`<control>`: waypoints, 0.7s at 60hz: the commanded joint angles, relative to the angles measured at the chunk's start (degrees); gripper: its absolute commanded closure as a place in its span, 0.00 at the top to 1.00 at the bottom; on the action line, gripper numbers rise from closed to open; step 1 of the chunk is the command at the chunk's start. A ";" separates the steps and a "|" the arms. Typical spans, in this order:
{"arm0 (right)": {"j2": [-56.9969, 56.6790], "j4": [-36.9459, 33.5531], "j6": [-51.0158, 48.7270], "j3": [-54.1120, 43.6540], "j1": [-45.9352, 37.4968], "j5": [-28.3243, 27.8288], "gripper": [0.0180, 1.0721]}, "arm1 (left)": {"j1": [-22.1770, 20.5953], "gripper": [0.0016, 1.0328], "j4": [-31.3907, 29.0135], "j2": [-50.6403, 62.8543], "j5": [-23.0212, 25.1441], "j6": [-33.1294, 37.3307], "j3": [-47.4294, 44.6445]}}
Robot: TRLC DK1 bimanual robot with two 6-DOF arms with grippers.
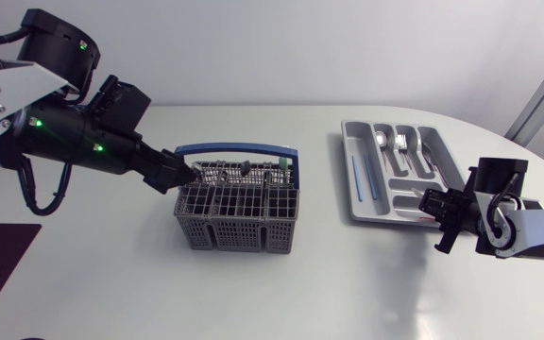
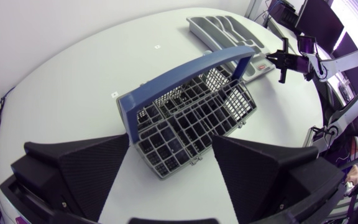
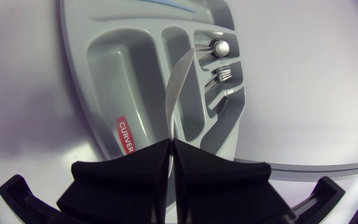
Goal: Unload the cutlery basket into the drawer organizer.
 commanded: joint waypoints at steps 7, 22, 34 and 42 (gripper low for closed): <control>4.30 2.09 -2.37 1.55 1.30 4.07 0.16 | 0.03 0.96 -1.86 -0.66 -1.12 1.59 -1.20; 4.39 2.44 -2.81 0.32 2.62 5.39 0.62 | -0.06 0.96 -3.26 -0.83 -2.35 2.21 -1.20; -2.55 1.56 -2.46 -1.17 2.62 5.13 0.77 | 0.21 0.96 -5.11 -1.89 -3.67 3.79 -1.91; -10.02 -6.52 2.99 0.15 5.17 4.42 0.79 | 0.38 0.96 -5.99 -4.79 -4.20 6.16 -4.01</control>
